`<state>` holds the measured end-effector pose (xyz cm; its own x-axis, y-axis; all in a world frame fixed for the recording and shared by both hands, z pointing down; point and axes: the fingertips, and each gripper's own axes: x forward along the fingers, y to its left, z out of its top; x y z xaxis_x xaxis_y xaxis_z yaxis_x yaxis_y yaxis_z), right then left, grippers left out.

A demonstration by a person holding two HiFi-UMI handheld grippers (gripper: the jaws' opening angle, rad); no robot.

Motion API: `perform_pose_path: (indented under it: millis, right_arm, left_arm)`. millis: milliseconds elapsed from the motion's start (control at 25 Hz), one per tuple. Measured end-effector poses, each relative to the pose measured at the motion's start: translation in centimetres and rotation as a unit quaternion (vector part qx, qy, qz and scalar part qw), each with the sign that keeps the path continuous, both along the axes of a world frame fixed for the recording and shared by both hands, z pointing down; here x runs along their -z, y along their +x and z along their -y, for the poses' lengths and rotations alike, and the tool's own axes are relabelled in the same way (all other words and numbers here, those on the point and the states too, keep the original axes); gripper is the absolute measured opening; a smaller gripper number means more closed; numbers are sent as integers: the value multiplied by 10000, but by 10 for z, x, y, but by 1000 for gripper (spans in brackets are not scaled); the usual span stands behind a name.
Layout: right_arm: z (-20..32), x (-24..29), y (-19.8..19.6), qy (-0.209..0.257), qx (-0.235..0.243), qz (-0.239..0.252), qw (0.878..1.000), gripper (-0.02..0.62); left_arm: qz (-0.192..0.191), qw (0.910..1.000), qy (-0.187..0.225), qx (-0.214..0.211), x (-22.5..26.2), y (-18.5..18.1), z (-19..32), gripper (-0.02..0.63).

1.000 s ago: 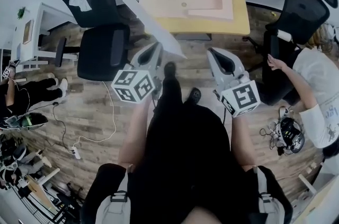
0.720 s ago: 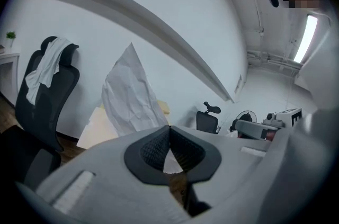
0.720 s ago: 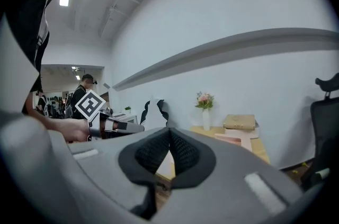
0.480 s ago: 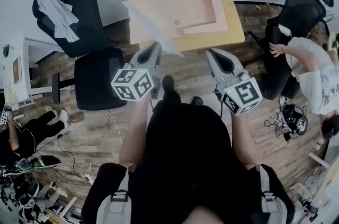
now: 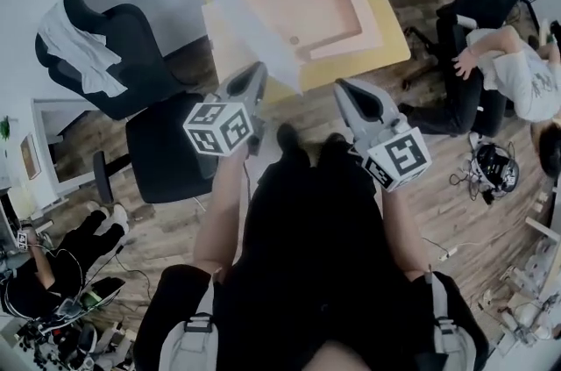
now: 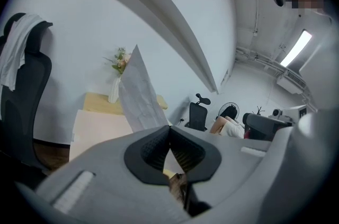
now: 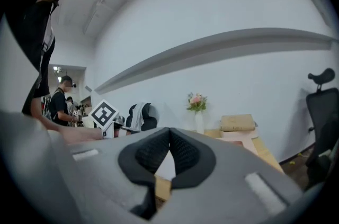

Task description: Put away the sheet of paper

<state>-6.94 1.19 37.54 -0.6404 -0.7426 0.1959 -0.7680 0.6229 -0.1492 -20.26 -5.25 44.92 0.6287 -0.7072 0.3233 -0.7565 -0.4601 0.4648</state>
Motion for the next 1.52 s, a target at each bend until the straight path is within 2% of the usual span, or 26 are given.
perform_pose_path:
  millis: [320,560,800,1040,1360,1520]
  right_arm:
    - [32,-6,7,-322,-150,470,9983,2]
    - [74,-14,18,-396,-75,589,9975,3]
    - [126,-18,35,-446,-1,647,9969,3]
    - [168,-27,52,-590,91,710,9957,3]
    - [215,-35,72,-711,383,781,9937,3]
    - [232,-41,81,-772,515,771,9927,3]
  left_arm:
    - [10,9994,-217,-263,-13,6,35,8]
    - [-314,9973,-537,-400,-22,23,55,8]
    - [-1,9949,-873,-508,-42,34,79,8]
    - [640,9812,-1665,-737,-95,36,97,8]
    - [1223,9683,-2150,-335,-144,35,123,9]
    - [1266,9649,-2299,-49,-161,35,138,9]
